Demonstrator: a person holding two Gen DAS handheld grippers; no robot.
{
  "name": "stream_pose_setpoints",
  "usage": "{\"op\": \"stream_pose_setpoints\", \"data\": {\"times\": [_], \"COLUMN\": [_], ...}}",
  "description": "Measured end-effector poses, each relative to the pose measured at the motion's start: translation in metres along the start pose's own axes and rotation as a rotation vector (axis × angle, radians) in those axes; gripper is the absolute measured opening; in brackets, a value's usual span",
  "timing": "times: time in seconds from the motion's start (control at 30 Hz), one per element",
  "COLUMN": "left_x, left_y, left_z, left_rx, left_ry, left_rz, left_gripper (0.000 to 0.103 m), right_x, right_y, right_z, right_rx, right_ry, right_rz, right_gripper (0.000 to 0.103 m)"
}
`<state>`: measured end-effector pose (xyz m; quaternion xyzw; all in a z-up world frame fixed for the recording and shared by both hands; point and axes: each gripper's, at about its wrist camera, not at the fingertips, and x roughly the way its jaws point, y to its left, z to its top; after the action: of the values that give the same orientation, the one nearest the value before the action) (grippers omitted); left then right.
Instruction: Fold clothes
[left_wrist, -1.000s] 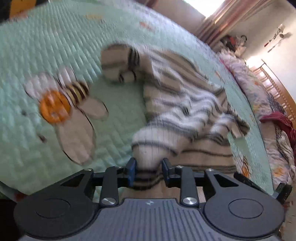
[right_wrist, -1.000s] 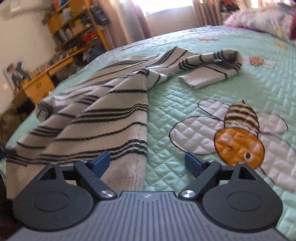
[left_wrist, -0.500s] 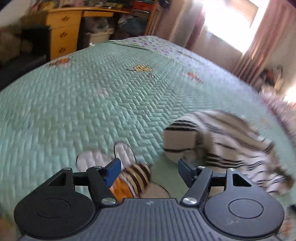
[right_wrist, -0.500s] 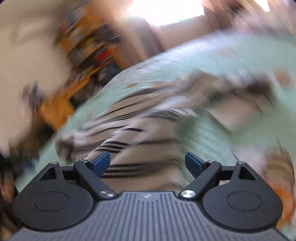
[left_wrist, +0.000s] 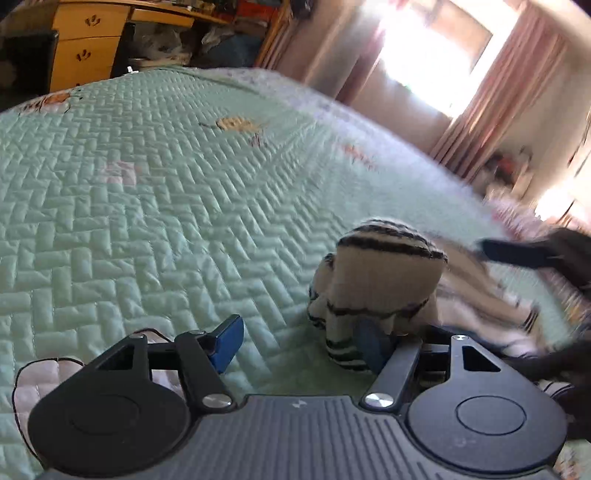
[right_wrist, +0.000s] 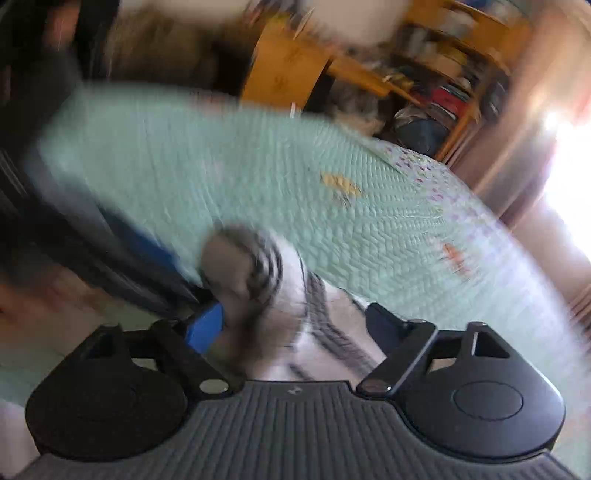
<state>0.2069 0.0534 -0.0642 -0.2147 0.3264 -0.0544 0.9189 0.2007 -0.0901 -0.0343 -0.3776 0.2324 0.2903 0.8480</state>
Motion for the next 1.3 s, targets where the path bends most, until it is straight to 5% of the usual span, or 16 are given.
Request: {"op": "stream_pose_setpoints", "data": {"times": [0.27, 0.33, 0.37, 0.43, 0.57, 0.6, 0.67, 0.77, 0.97, 1.07, 1.1, 1.13, 1.17, 1.3], "left_x": [0.003, 0.003, 0.000, -0.004, -0.002, 0.001, 0.004, 0.005, 0.010, 0.010, 0.010, 0.011, 0.011, 0.012], "left_y": [0.026, 0.034, 0.038, 0.045, 0.050, 0.049, 0.042, 0.032, 0.035, 0.037, 0.036, 0.035, 0.034, 0.040], "left_z": [0.002, 0.002, 0.002, 0.004, 0.002, 0.001, -0.001, -0.003, -0.005, -0.005, -0.006, -0.006, -0.007, -0.006], "left_rx": [-0.065, -0.092, -0.115, -0.152, -0.165, -0.156, -0.116, -0.046, -0.047, -0.057, -0.054, -0.050, -0.045, -0.061], "left_ry": [-0.001, -0.012, -0.028, -0.053, -0.051, -0.046, -0.041, -0.043, -0.025, -0.026, -0.027, -0.027, -0.028, -0.025], "left_rz": [-0.094, -0.139, -0.161, -0.179, -0.154, -0.146, -0.125, -0.108, -0.128, -0.142, -0.143, -0.142, -0.142, -0.161], "left_gripper": [0.070, 0.073, 0.075, 0.080, 0.080, 0.080, 0.080, 0.082, 0.087, 0.088, 0.089, 0.089, 0.090, 0.091], "right_x": [0.044, 0.052, 0.055, 0.041, -0.050, -0.074, -0.088, -0.100, -0.136, -0.150, -0.147, -0.137, -0.116, -0.027], "right_y": [0.053, 0.062, 0.064, 0.045, -0.073, -0.090, -0.103, -0.087, -0.058, -0.038, -0.030, -0.017, -0.017, -0.013], "right_z": [0.015, 0.016, 0.016, 0.016, -0.038, -0.076, -0.142, -0.195, -0.156, -0.101, -0.084, -0.062, -0.045, -0.035], "right_rx": [-0.300, -0.357, -0.364, -0.189, 0.836, 1.074, 1.348, 1.412, 1.119, 0.710, 0.554, 0.340, 0.168, -0.229], "right_ry": [-0.063, -0.068, -0.068, -0.117, -0.310, -0.312, -0.134, 0.066, 0.119, 0.065, 0.042, 0.022, 0.025, 0.186], "right_rz": [-0.131, -0.147, -0.153, -0.174, -0.315, -0.398, -0.486, -0.398, -0.421, -0.528, -0.550, -0.536, -0.490, -0.298], "right_gripper": [0.071, 0.021, 0.021, 0.020, 0.022, 0.022, 0.023, 0.026, 0.045, 0.054, 0.064, 0.077, 0.078, 0.069]}}
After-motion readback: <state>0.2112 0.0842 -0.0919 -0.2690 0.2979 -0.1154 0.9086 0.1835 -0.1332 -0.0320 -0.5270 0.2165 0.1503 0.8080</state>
